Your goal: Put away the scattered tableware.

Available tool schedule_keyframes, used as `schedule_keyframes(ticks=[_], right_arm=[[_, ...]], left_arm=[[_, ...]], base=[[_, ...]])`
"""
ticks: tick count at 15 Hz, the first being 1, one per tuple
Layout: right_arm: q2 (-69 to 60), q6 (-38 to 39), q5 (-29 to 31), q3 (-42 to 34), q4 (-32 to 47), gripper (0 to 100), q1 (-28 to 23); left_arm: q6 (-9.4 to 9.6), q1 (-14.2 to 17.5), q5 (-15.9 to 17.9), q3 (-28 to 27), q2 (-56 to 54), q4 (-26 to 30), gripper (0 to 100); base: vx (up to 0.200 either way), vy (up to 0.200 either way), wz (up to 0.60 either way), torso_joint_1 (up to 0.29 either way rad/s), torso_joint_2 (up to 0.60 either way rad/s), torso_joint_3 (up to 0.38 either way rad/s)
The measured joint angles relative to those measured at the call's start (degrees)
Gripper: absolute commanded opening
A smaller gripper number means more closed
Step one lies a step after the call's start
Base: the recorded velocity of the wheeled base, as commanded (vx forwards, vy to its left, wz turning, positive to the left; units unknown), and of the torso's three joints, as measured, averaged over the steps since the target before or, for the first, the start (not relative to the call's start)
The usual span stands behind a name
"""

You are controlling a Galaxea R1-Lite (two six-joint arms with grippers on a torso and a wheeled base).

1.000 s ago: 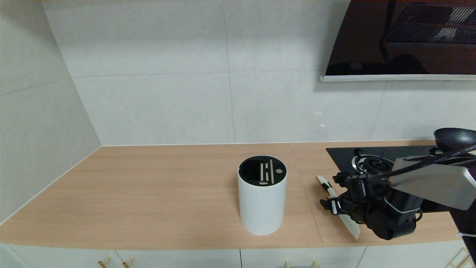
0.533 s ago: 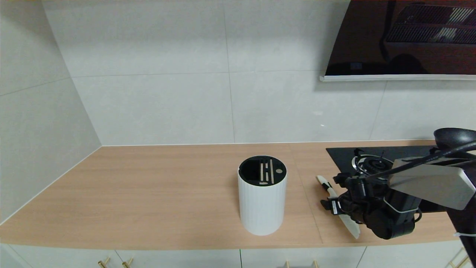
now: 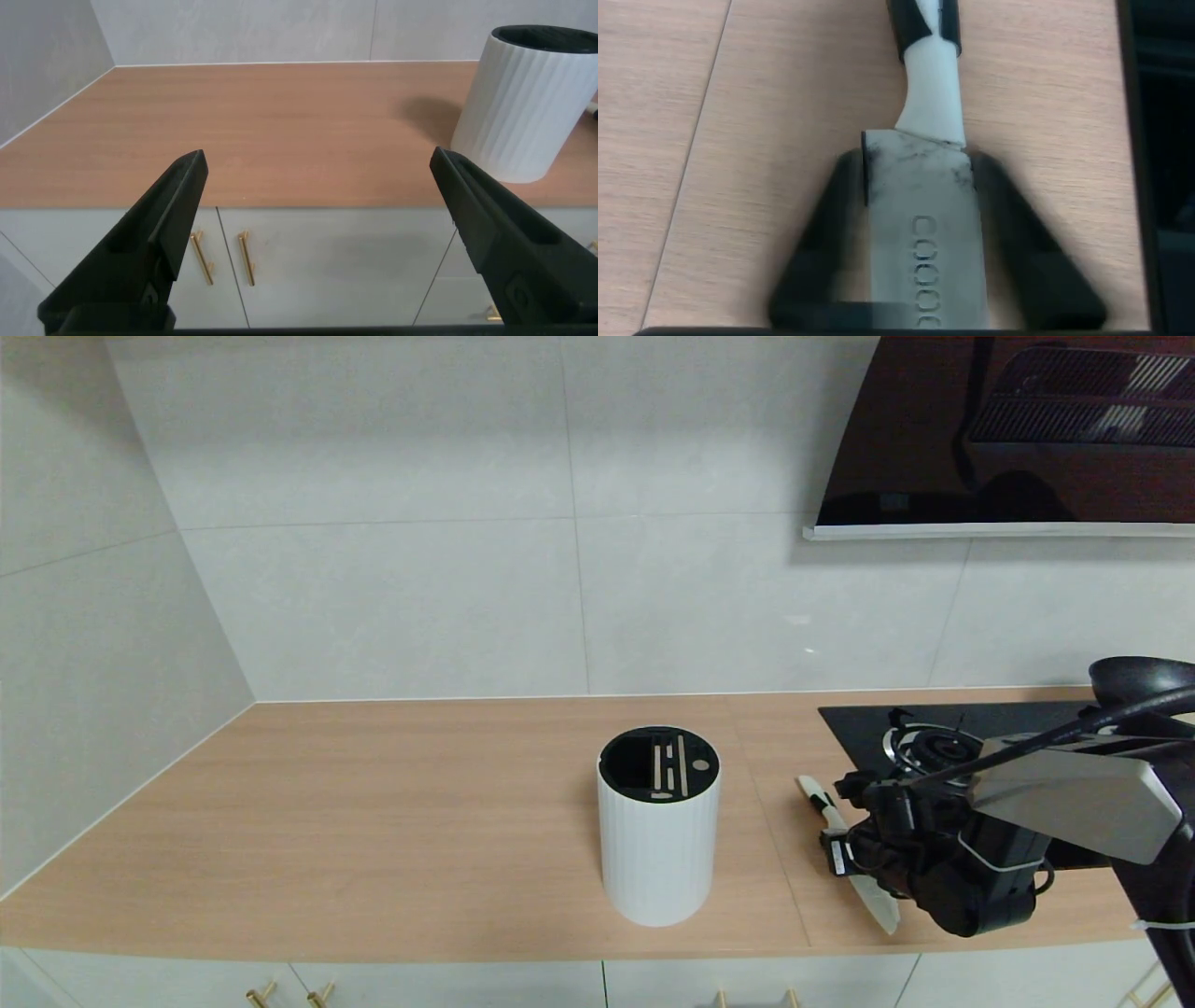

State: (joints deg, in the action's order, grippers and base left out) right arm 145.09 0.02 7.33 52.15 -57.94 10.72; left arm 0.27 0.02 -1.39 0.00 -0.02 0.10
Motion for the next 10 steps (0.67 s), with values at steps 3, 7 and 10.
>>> schedule_keyframes(ticks=[3,7,10], right_arm=[[0.15,0.0,-0.05,0.27,0.06,0,-0.11],[0.0,0.16,0.06,0.02,-0.06,0,-0.24],[-2.58,1.72,0.48,-2.68,0.05,0,-0.44]], left_arm=[[-0.09,-0.02,0.0,0.0,0.0,0.0,100],[-0.32,0.0,0.0,0.0,0.0,0.0,100],[-0.34,0.0,0.0,-0.02,0.0,0.01,100]], base=[[0.0,0.0,0.0,0.0,0.0,0.0],[0.0,0.0,0.0,0.0,0.0,0.0],[0.0,0.0,0.0,0.0,0.0,0.0]])
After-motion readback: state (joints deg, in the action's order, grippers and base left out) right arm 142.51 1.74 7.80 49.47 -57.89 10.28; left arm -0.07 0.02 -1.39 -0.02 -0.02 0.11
